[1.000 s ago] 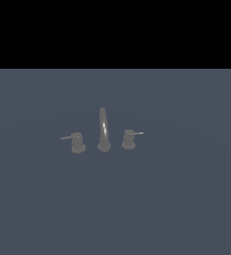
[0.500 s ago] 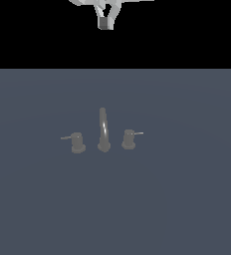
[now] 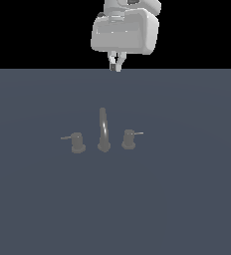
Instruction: Turn on the faucet by rotating a designated handle.
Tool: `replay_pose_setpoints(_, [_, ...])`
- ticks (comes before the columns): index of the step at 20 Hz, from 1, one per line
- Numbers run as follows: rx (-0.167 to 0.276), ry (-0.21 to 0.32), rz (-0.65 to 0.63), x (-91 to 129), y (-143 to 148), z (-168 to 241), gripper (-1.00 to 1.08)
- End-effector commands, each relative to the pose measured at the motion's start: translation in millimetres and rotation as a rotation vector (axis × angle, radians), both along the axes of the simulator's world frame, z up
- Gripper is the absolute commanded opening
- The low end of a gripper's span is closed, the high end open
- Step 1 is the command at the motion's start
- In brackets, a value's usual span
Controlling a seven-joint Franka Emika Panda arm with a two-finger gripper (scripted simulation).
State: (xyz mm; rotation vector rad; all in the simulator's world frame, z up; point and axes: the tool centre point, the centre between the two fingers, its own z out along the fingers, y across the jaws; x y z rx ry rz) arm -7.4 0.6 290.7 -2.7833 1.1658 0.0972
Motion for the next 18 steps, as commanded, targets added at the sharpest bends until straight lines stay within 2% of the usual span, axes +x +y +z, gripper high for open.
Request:
replay_pose_setpoints(1, [-0.005,0.008,-0.077,13,-6,-23,-1.0])
replay_pose_setpoints(10, [-0.047,0.032,-0.344,48,-34,-112,-1.0])
replay_pose_setpoints(18, [-0.098,0.038,-0.541,62,-60,-183,-1.0])
